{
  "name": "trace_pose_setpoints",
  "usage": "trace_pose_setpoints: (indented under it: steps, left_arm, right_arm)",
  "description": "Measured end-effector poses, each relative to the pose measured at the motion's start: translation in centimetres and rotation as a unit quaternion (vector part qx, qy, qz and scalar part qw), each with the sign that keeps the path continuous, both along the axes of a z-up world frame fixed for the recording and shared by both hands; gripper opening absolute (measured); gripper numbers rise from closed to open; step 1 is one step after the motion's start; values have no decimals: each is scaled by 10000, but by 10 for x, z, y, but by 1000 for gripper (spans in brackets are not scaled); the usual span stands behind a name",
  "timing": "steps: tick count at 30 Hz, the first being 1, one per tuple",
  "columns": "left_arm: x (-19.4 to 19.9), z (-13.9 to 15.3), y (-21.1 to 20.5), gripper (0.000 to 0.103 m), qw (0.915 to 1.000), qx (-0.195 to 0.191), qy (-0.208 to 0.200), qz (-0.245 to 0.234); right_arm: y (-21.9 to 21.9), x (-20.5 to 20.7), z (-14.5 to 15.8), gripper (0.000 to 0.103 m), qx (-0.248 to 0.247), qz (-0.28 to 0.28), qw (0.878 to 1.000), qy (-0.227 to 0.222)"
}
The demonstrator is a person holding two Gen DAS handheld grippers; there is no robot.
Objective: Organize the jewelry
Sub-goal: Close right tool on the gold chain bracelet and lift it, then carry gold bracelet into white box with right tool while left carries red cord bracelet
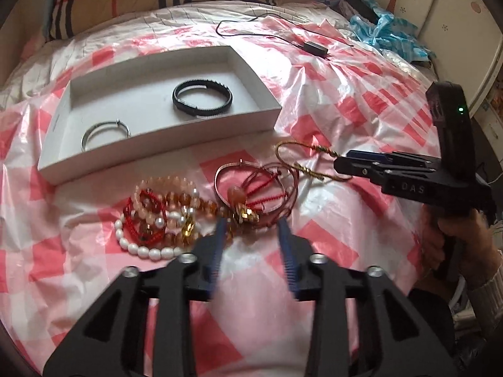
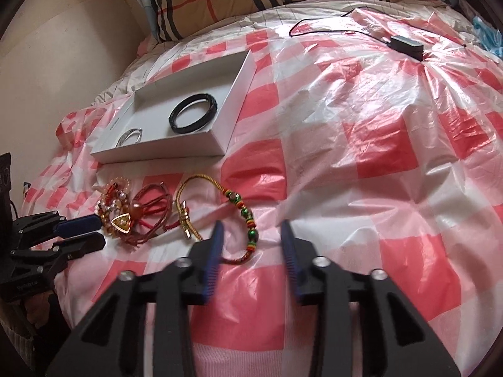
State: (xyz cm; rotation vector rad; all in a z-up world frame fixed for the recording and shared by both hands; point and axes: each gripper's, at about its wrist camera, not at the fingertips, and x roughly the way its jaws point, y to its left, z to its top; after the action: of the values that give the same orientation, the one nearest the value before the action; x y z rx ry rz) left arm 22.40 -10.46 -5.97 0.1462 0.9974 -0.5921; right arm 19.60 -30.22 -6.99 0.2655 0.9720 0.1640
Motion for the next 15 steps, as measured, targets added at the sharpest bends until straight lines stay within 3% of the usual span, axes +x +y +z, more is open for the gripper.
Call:
trace_pose_setpoints:
  steps: [3,4,5,6,7,8,9,15]
  left_arm:
    - [9,-8,-14,45,9990,385,-188,95]
    - [11,-12,-17,39,9989,435,-188,65]
    - [12,-15,-20,17,9986,493,-179,32]
    - [11,-16,-22,15,9982,558,-224,3]
    - [8,-15,-23,15,9978,585,-302,-59]
    - [5,-12,-24,14,9977,563,-348,-131]
    - [1,-8,-23,4,9978,513,-389,-157]
    - [-8,19,4,4,9994,-206,-284,-5]
  right_arm:
    - [3,6,-5,41,-72,1,10000,26]
    - [5,7,-7,38,-151,36,9999,28]
    - [7,8,-7,28,-199,81,9998,13]
    - [10,7,-6,14,-241,145,9996,12]
    - [12,7,-6,10,-261,195,9995,18]
    - [13,5,-5,8,-266,225,9994,11]
    - [13,3,-4,8,-239,246,9994,2]
    - [4,-13,14,7,245,166,9995,-105]
